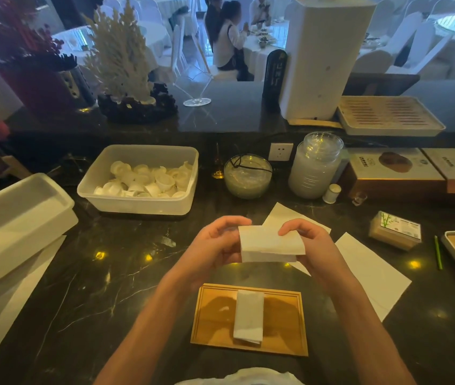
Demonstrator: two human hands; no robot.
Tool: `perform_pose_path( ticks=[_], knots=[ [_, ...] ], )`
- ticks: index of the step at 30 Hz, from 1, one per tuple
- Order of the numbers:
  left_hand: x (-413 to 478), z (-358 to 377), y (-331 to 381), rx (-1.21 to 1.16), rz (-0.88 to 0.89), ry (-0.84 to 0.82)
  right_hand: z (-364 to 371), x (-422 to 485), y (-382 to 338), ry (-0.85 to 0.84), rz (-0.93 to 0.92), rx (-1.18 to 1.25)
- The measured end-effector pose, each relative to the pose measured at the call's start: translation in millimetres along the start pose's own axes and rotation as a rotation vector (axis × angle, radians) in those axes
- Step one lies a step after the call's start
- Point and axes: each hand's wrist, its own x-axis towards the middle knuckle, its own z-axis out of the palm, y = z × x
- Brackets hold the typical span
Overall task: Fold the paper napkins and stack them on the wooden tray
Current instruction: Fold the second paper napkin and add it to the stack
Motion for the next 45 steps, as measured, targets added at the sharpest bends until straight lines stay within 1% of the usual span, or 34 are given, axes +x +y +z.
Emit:
perform_pose_path(
  ticks=[3, 5, 7, 10, 13, 14, 16, 18, 20, 22, 24, 26, 29, 31, 36, 42, 45],
  knots=[
    [0, 6, 1, -0.049, -0.061, 0.034, -1, -1, -2, -0.011, -0.091, -0.069],
    [0, 7, 1, -0.017, -0.093, 0.030, -1, -2, -2, -0.043, -0.128, -0.117],
    [-1, 6, -1, 0.015, -0.082, 0.021, -2, -1, -1, -0.067, -0.137, -0.162],
    [-1, 6, -7, 0.078, -0.046, 0.082, 0, 0, 0, -0.094, -0.120, -0.105],
    [0, 7, -17, 0.069, -0.003, 0.169, 4, 0, 2, -0.085, -0.015, 0.046],
    [0, 7, -20, 0.067, 0.012, 0.189, 5, -1, 5, -0.074, 0.018, 0.047],
    [-1, 7, -26, 0.088, 0.037, 0.215, 6, -2, 13, -0.053, 0.022, -0.037],
    [-2, 6, -29, 0.136, 0.033, 0.196, 7, -2, 19, -0.009, 0.006, -0.098],
    [-3, 5, -31, 0.194, -0.002, 0.117, 6, -2, 21, 0.026, -0.016, -0.145],
    [-5, 6, -34, 0.225, -0.047, 0.040, 5, 0, 21, 0.017, -0.048, -0.221],
    [-7, 8, -37, 0.228, -0.058, 0.037, 6, 1, 18, -0.013, -0.076, -0.284],
    [-7, 10, -41, 0.212, -0.021, 0.104, 8, 1, 16, -0.028, -0.066, -0.245],
    [-5, 14, -47, 0.154, 0.059, 0.256, 13, -3, 18, -0.026, 0.016, -0.128],
    [-5, 15, -50, 0.135, 0.066, 0.296, 17, -6, 25, -0.015, 0.041, -0.145],
    [-5, 11, -59, 0.081, -0.035, 0.193, 16, -11, 37, 0.069, 0.036, -0.148],
    [0, 4, -71, 0.160, -0.064, 0.198, 11, -12, 45, 0.105, 0.071, -0.184],
    [5, 0, -79, 0.209, -0.071, 0.205, 12, -14, 55, 0.097, 0.110, -0.176]
  ],
)
